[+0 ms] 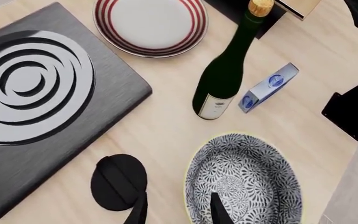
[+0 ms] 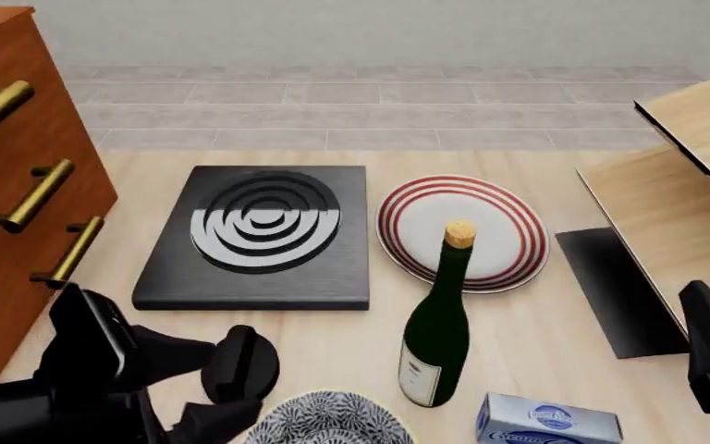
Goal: Put the bowl on the stove.
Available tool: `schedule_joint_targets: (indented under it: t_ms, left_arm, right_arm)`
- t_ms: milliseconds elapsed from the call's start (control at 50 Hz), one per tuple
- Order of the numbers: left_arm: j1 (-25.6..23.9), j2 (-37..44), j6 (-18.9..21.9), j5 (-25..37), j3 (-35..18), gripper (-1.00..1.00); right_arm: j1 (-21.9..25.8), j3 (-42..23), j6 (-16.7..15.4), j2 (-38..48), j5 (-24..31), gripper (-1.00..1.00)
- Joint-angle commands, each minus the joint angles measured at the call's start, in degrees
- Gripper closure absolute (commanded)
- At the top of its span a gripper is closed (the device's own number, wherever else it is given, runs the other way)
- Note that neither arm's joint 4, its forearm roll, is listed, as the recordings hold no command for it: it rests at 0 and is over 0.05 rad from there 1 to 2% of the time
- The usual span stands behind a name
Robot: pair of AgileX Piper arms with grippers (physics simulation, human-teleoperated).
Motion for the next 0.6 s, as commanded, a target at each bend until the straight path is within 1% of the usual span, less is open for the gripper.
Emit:
schedule_joint_targets:
  t_ms: [20,60,80,200,300,480,600]
  left_arm:
    - [-0.7,2.3,0.4,-1.2,-0.1,-1.00]
    - [-0.7,3.1,-0.1,-1.5,-0.4,-1.00]
    - [-0.4,3.2,0.8,-2.1,-0.1,-1.00]
    - [-0.2,4.0,1.6,-3.0,-0.4,-1.00]
    - [0.6,6.6,2.8,-5.8,0.2,-1.00]
    - [-0.3,8.1,3.5,-6.9,0.6,-1.00]
    - [-1.6,8.5,2.8,-6.3,0.5,-1.00]
  right_arm:
    - [0.0,0.0,0.0,0.0,0.0,-1.00]
    - [0.0,0.0,0.0,0.0,0.0,-1.00]
    - [0.0,0.0,0.0,0.0,0.0,-1.00]
    - [0.0,0.0,0.0,0.0,0.0,-1.00]
    - [0.0,0.0,0.0,0.0,0.0,-1.00]
    - [0.0,0.0,0.0,0.0,0.0,-1.00]
    - [0.0,0.0,0.0,0.0,0.0,-1.00]
